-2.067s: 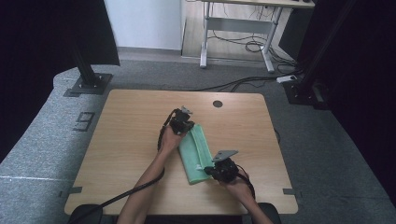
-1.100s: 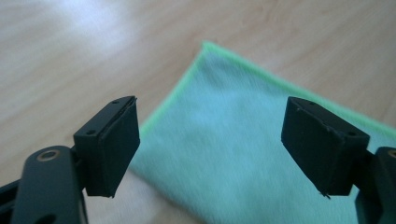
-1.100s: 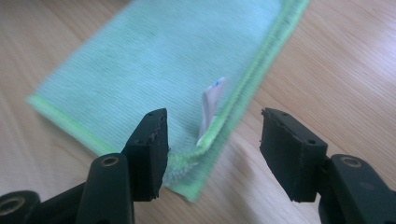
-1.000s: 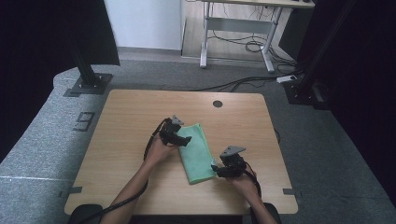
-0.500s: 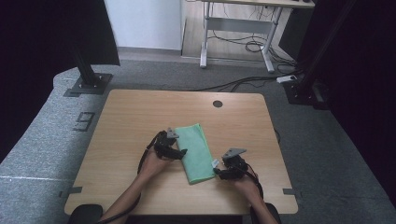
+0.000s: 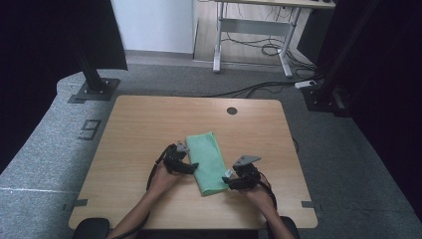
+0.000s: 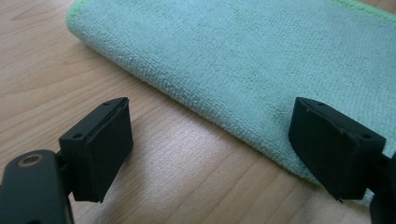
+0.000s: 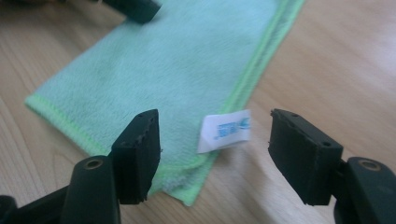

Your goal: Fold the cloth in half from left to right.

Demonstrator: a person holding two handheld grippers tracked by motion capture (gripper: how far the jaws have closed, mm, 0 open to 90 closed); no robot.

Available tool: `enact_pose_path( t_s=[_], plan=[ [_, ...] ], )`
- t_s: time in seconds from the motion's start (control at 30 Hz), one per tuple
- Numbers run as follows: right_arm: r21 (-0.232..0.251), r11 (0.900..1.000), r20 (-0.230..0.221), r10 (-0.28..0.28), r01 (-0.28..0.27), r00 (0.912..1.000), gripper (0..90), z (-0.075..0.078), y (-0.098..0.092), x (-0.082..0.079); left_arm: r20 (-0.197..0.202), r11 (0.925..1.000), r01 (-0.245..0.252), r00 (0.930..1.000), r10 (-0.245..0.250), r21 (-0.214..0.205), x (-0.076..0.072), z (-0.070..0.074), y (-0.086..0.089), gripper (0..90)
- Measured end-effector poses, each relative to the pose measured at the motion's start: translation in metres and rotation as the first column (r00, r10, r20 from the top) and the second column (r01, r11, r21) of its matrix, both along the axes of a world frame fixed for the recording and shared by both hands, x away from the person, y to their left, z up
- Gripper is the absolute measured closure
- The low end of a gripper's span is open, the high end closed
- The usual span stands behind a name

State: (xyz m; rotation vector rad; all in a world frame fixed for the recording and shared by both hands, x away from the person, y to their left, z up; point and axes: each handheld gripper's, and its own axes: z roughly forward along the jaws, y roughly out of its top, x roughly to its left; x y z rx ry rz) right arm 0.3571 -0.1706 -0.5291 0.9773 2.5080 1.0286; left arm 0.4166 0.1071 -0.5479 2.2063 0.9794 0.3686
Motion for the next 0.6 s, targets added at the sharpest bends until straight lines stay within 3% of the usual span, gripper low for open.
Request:
enact_pose_path(
  t_s=[0.1, 0.3, 0.6],
  plan=[
    [-0.043, 0.9991, -0.017, 0.003, -0.004, 0.9999, 33.3, -0.005, 0.000, 0.000, 0.005, 1.0000, -0.002, 1.0000, 0.002, 0.004, 0.000, 0.000, 0.000, 13.7],
    [-0.038, 0.9981, -0.020, -0.050, 0.049, 0.9986, 33.5, -0.005, -0.020, 0.002, 0.010, 0.9999, -0.002, 0.9999, 0.002, 0.010, -0.001, 0.001, -0.001, 13.7],
    [-0.052, 0.9985, -0.029, -0.021, 0.019, 0.9994, 34.0, -0.008, -0.015, 0.001, 0.025, 0.9995, -0.007, 0.9997, 0.006, 0.031, 0.001, 0.002, 0.001, 13.9]
  ],
)
